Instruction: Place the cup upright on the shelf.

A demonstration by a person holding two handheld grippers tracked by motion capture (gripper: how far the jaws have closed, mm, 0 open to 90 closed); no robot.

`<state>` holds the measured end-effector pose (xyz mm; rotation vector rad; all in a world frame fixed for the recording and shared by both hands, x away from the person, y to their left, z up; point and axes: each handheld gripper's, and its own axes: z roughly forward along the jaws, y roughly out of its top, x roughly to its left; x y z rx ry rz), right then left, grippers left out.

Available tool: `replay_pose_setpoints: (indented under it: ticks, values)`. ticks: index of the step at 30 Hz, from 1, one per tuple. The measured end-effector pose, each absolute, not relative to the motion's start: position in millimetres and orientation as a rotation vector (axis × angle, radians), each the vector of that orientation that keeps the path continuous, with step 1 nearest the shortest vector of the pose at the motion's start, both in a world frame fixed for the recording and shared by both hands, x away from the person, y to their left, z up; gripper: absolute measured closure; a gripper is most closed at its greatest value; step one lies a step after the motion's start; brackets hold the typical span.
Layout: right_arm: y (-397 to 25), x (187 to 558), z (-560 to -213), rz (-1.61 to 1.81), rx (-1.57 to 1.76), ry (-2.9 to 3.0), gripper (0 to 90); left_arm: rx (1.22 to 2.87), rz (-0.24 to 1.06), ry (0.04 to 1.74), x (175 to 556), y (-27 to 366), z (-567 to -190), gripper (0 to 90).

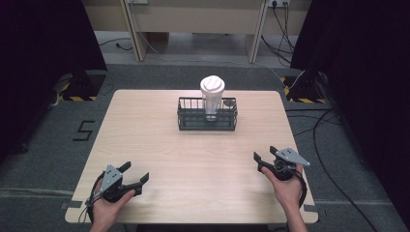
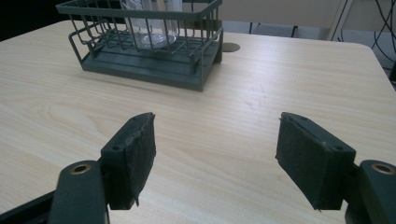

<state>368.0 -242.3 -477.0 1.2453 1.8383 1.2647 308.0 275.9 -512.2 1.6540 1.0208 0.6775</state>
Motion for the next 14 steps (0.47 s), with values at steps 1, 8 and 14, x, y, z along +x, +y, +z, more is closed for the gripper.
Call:
replay_pose_setpoints:
  ticks: [1, 8, 14]
  values:
    - [-242, 366, -478, 1.262, 1.245, 1.838, 29.0, 1.654, 0.678, 1.021, 308, 276, -512, 14.9]
    - [-241, 360, -487, 1.256, 1.237, 1.838, 28.8, 1.656, 0.679, 1.022, 308, 276, -512, 15.0]
    - [-242, 356, -494, 1.271, 1.241, 1.81, 28.9, 1.661, 0.683, 1.02, 309, 276, -513, 15.1]
